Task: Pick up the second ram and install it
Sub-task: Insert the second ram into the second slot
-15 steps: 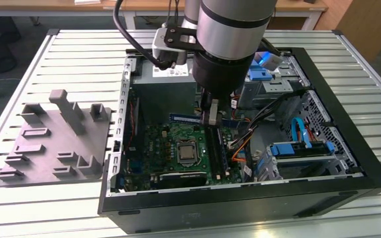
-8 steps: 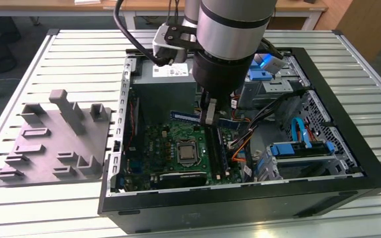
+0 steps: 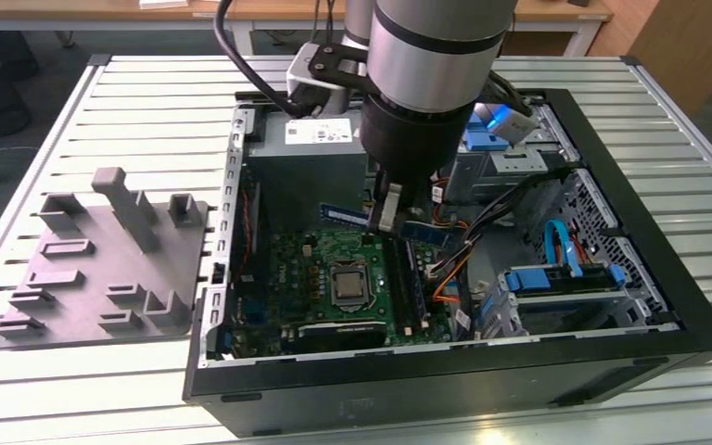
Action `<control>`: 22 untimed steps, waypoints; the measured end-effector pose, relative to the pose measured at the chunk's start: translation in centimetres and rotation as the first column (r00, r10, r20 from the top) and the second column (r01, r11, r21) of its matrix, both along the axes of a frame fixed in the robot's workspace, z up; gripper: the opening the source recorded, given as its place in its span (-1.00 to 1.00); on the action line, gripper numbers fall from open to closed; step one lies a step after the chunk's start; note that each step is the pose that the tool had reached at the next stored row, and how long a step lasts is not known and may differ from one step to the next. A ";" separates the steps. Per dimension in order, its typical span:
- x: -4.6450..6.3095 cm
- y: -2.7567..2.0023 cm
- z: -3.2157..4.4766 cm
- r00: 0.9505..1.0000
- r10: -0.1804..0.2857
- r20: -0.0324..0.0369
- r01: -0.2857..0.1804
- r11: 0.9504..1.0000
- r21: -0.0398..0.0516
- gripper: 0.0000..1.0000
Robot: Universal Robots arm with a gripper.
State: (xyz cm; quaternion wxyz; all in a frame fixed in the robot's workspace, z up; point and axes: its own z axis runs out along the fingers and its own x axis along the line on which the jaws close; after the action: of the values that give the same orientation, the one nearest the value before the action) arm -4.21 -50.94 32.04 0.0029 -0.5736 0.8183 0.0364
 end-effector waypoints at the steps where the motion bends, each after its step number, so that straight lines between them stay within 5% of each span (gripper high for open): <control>1: 0.0 0.00 0.00 1.000 -0.009 0.000 0.009 1.000 0.000 -0.72; 11: 0.0 0.00 -0.03 0.995 -0.103 0.000 0.103 0.995 0.000 -0.72; 22: 0.0 0.00 -0.07 0.978 -0.210 0.000 0.210 0.978 0.000 -0.72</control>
State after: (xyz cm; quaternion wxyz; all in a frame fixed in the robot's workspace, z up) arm -4.21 -50.94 31.97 0.0068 -0.4838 0.8744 0.0358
